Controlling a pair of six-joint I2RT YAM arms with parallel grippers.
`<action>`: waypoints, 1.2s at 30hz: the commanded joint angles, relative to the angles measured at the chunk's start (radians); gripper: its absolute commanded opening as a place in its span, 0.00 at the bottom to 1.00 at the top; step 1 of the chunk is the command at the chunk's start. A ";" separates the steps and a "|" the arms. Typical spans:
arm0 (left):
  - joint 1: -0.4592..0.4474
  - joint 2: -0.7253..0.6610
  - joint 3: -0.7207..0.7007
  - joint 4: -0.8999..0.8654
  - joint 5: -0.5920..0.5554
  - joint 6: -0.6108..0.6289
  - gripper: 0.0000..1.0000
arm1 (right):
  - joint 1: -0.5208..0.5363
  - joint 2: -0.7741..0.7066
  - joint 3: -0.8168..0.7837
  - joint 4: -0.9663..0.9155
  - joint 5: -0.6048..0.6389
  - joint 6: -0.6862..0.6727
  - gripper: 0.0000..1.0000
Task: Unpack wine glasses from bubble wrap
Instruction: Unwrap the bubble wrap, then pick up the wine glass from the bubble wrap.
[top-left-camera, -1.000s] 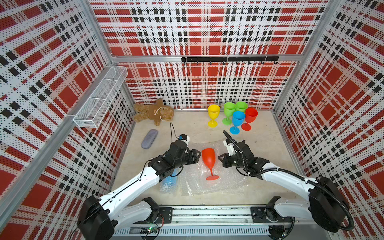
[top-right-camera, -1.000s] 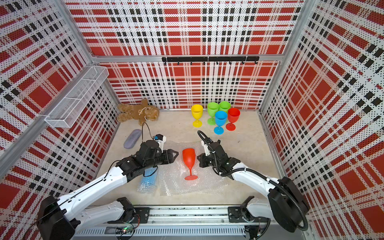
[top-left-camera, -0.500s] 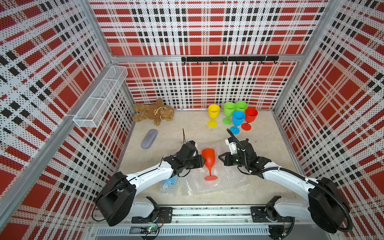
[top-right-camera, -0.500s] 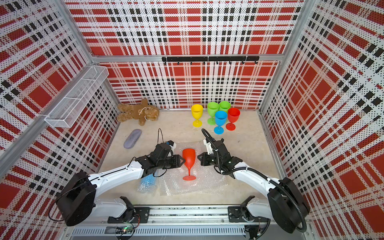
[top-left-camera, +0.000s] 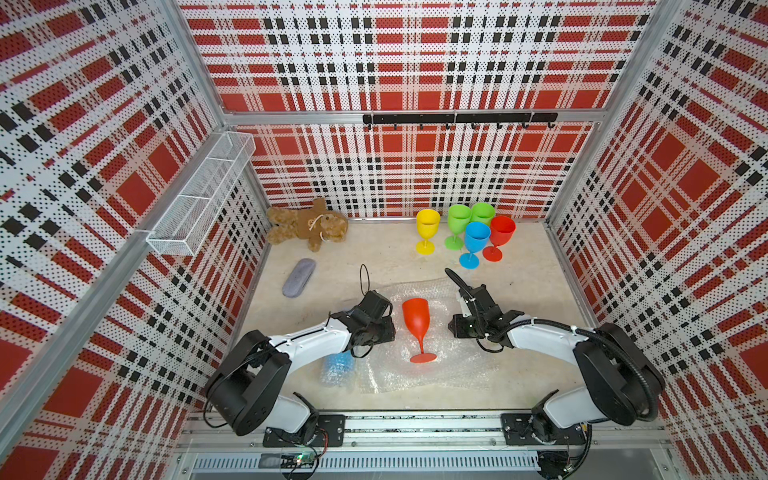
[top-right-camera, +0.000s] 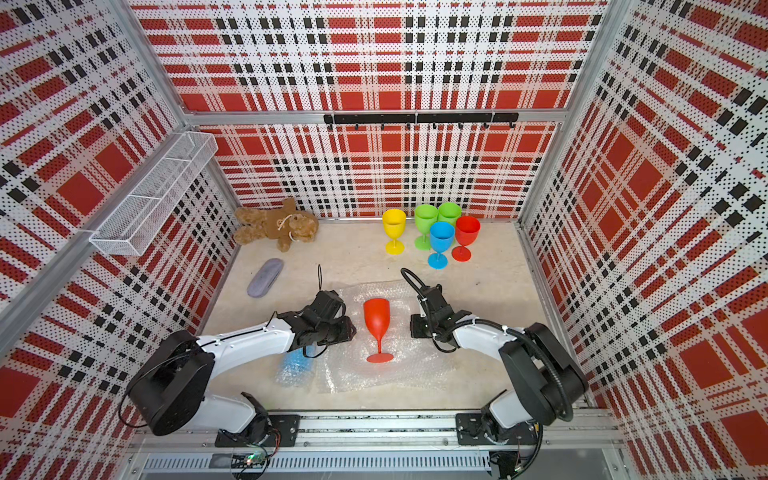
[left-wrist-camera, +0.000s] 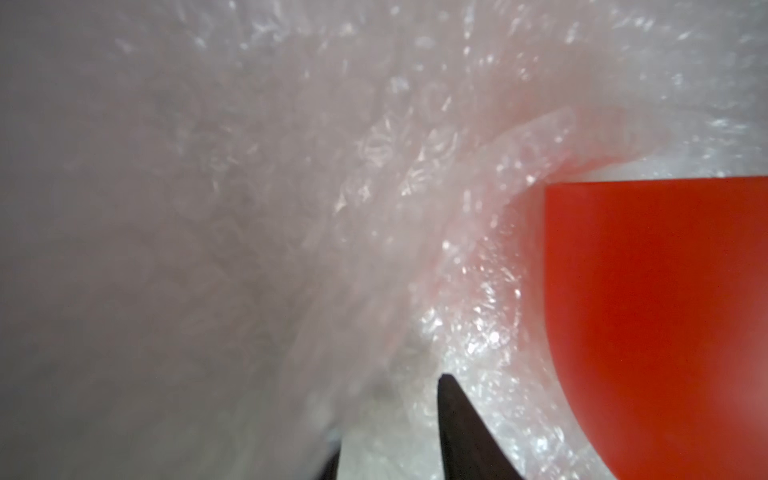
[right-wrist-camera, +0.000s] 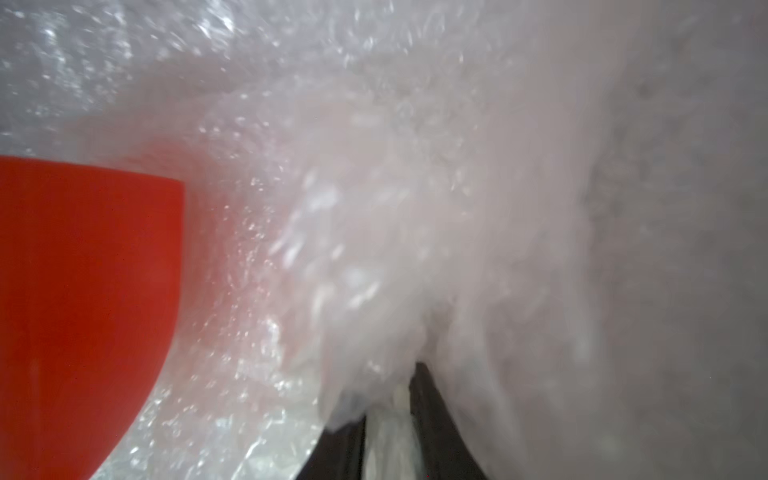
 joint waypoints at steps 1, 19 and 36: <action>-0.006 0.023 -0.007 -0.038 -0.049 0.020 0.39 | -0.006 0.000 0.027 -0.052 0.039 0.019 0.34; -0.055 -0.193 0.076 -0.109 -0.084 0.074 0.60 | 0.034 -0.267 0.370 -0.520 0.118 -0.245 0.65; 0.069 -0.546 0.094 -0.077 -0.180 0.297 0.65 | 0.140 0.387 1.009 -1.010 -0.053 -0.279 1.00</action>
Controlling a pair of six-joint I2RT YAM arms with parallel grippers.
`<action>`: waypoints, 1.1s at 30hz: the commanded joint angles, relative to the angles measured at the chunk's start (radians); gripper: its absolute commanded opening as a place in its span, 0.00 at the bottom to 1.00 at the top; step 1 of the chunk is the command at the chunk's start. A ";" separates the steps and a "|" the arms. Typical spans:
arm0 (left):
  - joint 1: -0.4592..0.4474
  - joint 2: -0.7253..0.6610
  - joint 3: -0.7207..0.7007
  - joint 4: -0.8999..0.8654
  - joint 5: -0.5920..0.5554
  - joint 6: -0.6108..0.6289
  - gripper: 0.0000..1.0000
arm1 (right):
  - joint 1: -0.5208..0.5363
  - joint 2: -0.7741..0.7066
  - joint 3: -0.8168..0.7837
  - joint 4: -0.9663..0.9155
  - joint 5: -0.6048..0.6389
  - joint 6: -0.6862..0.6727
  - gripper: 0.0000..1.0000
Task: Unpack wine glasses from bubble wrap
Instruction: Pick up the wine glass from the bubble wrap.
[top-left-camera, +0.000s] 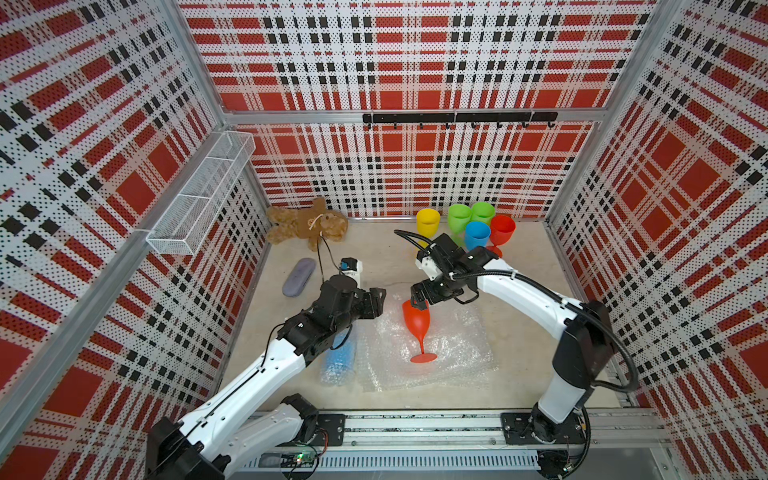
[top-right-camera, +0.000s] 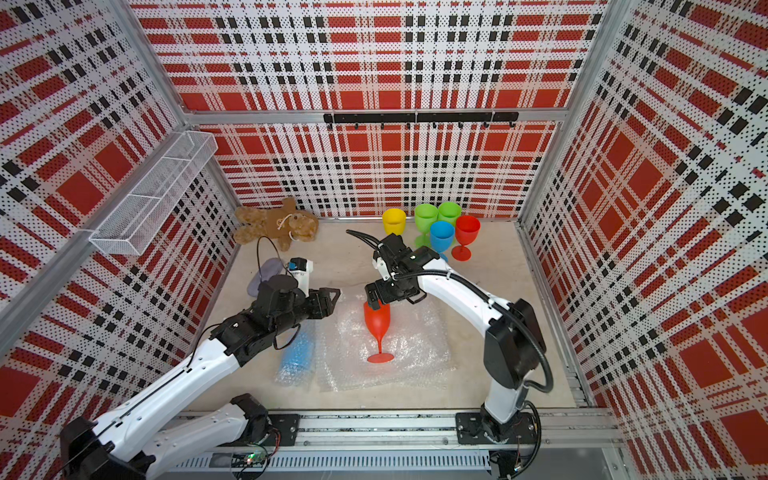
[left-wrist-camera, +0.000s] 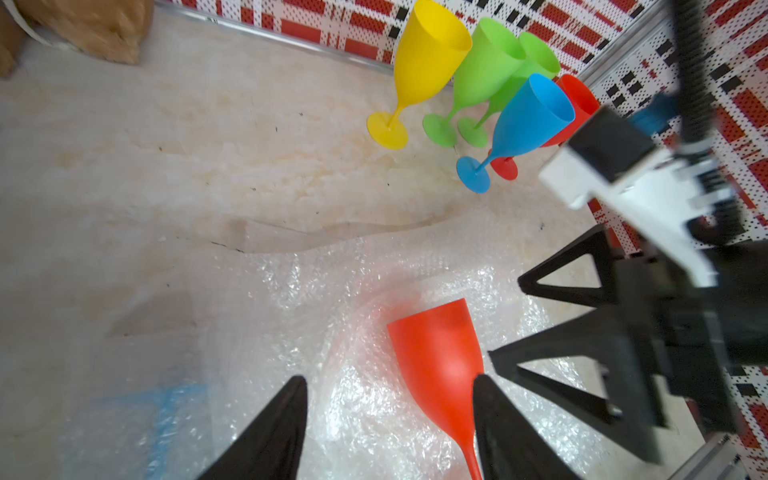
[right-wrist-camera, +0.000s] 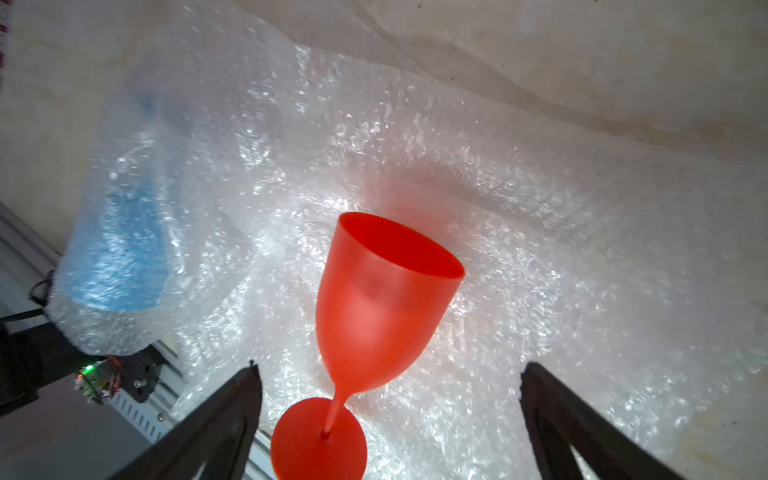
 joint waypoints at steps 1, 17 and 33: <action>0.009 -0.053 -0.042 0.053 -0.038 0.046 0.65 | 0.008 0.094 0.089 -0.155 0.009 -0.001 1.00; -0.025 -0.156 -0.074 0.082 -0.114 0.052 0.63 | 0.033 0.404 0.306 -0.285 -0.099 0.002 0.98; -0.002 -0.122 -0.075 0.081 -0.133 0.055 0.63 | 0.013 0.206 0.218 -0.135 -0.163 0.070 0.78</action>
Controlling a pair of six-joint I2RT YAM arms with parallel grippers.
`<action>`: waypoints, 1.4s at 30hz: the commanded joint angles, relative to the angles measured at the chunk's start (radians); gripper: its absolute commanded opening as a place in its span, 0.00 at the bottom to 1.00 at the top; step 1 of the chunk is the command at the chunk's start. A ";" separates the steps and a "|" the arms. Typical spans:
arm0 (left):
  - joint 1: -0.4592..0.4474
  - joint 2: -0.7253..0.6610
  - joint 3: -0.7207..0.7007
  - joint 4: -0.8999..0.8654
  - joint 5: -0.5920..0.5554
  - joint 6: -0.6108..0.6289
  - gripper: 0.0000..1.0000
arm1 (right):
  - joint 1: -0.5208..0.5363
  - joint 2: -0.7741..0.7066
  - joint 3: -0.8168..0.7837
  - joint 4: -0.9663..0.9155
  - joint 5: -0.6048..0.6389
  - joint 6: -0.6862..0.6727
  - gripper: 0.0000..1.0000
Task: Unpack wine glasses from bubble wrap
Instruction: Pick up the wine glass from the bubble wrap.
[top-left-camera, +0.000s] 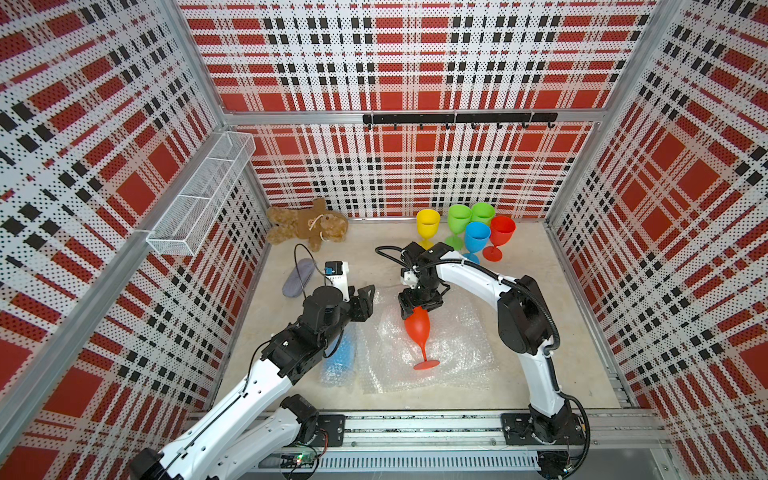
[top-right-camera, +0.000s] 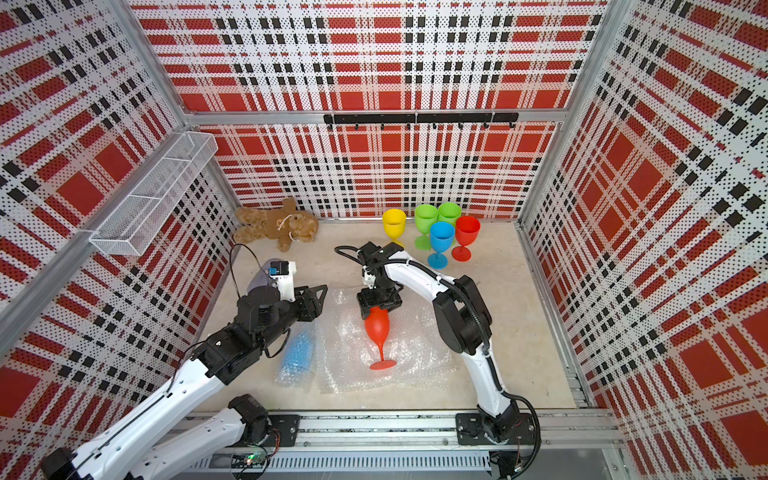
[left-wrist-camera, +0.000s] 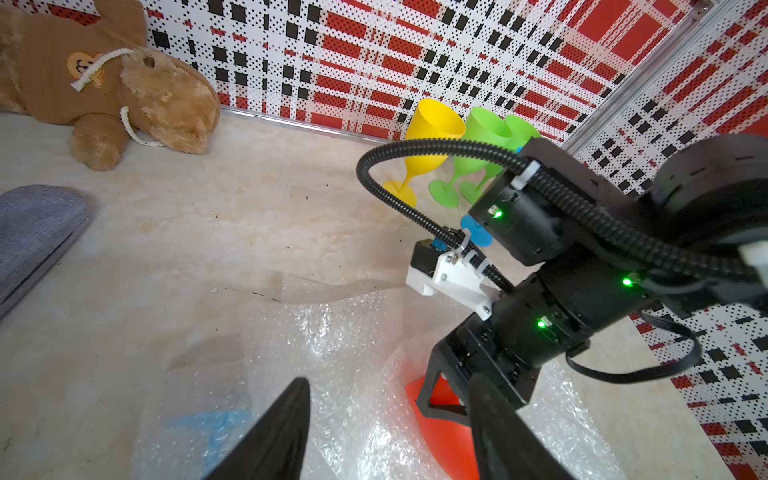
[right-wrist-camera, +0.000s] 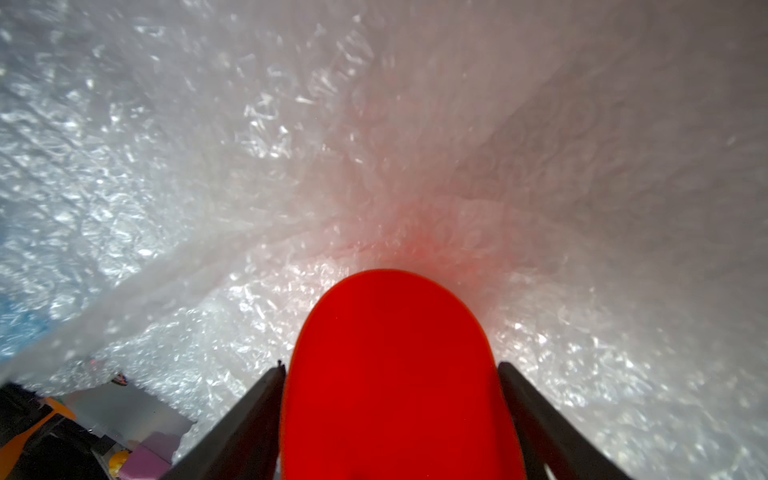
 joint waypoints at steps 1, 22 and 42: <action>0.013 0.015 -0.011 0.025 -0.017 0.019 0.63 | -0.009 -0.140 -0.042 0.054 -0.050 0.026 0.78; 0.027 0.091 -0.008 0.017 -0.045 0.017 0.64 | -0.041 -0.504 -0.379 0.471 0.070 0.034 0.75; 0.027 0.136 -0.007 0.012 -0.059 0.017 0.64 | -0.102 -0.627 -0.668 1.282 0.612 -0.354 0.68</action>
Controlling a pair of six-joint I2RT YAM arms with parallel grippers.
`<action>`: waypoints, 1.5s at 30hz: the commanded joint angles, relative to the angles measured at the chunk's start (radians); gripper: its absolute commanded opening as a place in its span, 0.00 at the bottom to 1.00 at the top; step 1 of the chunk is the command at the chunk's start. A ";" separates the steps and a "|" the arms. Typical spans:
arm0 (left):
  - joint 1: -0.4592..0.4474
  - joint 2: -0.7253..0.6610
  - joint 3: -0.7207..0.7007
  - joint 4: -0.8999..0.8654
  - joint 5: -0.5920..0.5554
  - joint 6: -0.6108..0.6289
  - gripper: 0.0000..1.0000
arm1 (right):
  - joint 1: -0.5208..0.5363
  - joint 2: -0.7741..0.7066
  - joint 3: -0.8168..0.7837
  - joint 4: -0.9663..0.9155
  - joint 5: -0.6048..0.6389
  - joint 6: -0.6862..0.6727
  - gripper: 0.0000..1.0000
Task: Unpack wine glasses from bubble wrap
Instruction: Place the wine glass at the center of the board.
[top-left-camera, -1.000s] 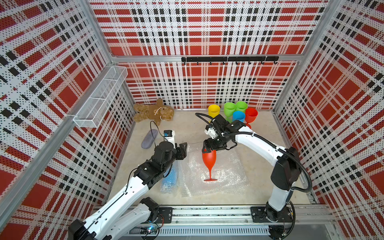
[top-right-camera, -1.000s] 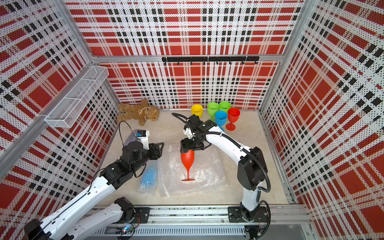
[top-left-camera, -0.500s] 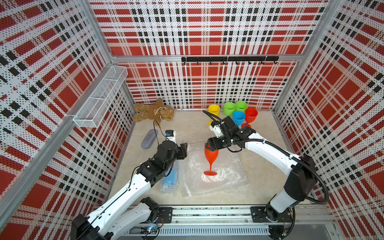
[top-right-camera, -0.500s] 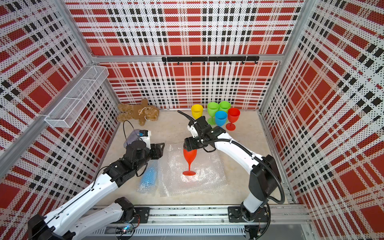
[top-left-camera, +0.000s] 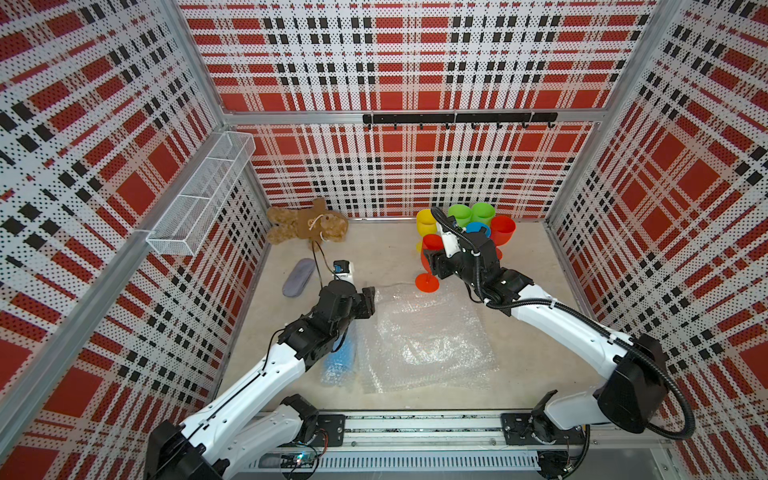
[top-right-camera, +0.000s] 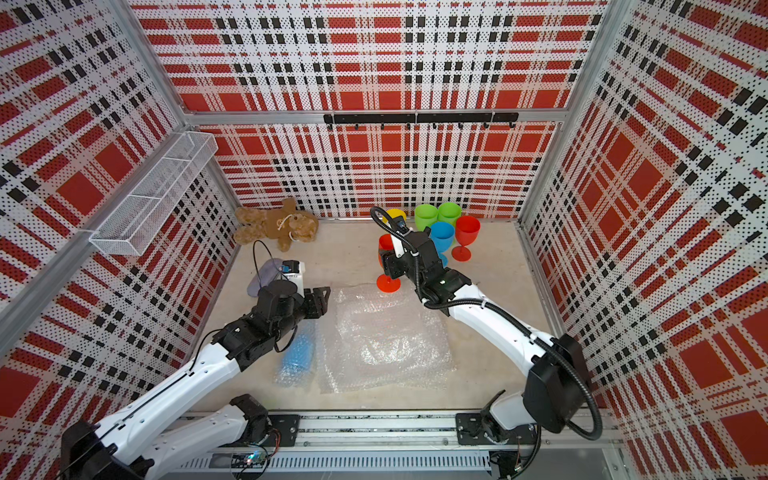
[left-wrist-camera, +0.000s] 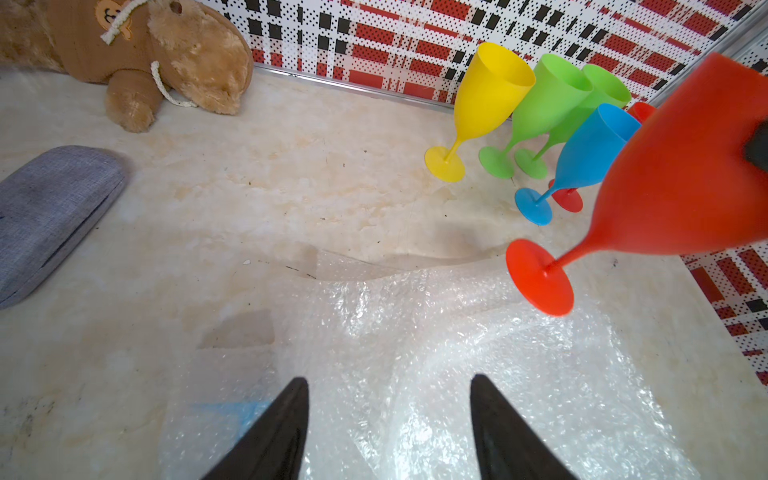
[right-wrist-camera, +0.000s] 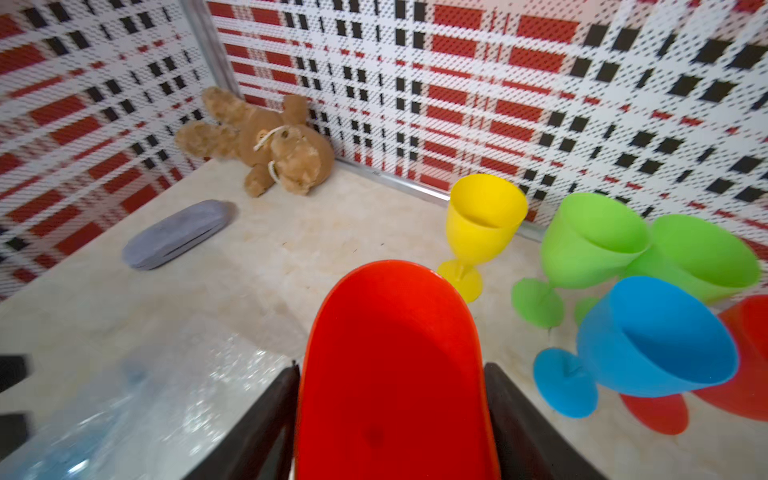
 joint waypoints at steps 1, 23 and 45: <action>0.007 0.002 -0.006 0.015 -0.015 0.015 0.64 | -0.042 0.047 -0.030 0.219 0.113 -0.090 0.68; 0.001 0.035 -0.005 0.014 -0.021 0.018 0.64 | -0.187 0.375 0.008 0.484 0.070 -0.102 0.68; -0.007 0.052 -0.006 0.013 -0.023 0.018 0.64 | -0.224 0.485 0.095 0.453 0.083 -0.076 0.81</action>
